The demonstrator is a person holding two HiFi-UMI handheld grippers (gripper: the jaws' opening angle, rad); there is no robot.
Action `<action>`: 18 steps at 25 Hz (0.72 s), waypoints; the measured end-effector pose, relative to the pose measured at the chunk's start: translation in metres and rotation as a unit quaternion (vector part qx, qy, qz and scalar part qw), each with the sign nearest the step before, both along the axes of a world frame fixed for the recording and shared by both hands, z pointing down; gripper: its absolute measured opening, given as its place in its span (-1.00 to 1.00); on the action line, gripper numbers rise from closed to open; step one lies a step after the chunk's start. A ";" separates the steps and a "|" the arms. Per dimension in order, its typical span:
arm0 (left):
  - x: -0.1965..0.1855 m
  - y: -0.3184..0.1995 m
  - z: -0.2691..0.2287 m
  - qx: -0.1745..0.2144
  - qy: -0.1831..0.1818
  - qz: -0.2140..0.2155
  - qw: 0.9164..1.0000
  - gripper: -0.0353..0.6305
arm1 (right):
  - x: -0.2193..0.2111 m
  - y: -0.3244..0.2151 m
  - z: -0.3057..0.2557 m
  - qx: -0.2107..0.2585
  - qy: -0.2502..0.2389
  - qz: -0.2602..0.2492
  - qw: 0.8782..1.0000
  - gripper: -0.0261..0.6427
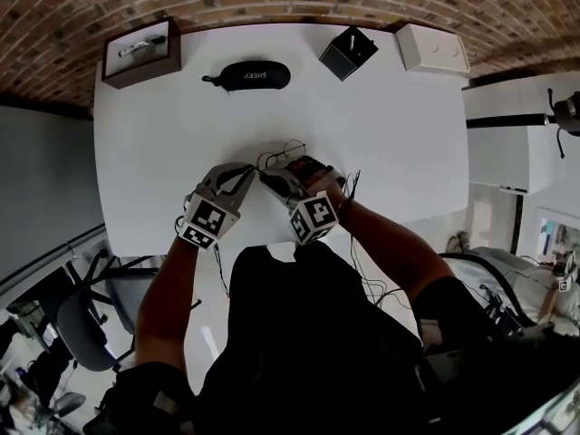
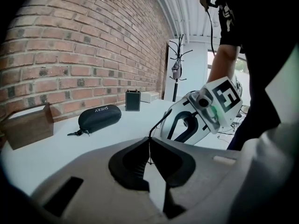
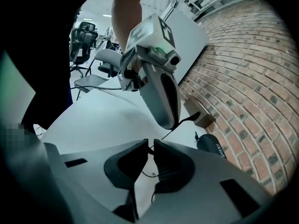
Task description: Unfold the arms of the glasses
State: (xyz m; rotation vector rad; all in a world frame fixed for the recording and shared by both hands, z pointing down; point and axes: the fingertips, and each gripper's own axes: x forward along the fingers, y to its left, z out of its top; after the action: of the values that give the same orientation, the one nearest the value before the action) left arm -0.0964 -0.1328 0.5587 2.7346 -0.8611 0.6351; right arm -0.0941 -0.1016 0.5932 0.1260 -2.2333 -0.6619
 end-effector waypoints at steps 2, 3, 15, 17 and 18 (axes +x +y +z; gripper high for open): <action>0.000 0.000 0.000 0.001 0.000 0.000 1.000 -0.84 | 0.000 -0.002 -0.010 0.005 -0.017 0.011 1.000 -0.82; 0.001 -0.001 0.000 0.001 0.001 -0.001 1.000 -0.84 | 0.000 -0.004 -0.014 0.006 -0.022 0.016 1.000 -0.82; 0.008 -0.002 -0.001 0.005 -0.003 0.010 1.000 -0.84 | 0.020 -0.016 -0.041 -0.001 -0.076 0.089 0.993 -0.84; 0.007 -0.002 -0.001 0.007 -0.006 0.011 1.000 -0.84 | 0.025 -0.021 -0.049 -0.003 -0.088 0.106 0.990 -0.84; 0.007 -0.002 0.000 0.008 -0.007 0.012 1.000 -0.84 | 0.028 -0.023 -0.053 -0.005 -0.094 0.115 0.989 -0.84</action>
State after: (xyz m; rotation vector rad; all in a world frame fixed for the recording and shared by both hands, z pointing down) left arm -0.0895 -0.1353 0.5583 2.7615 -0.8408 0.6568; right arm -0.0663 -0.1250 0.5400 0.4512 -2.3539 -0.5305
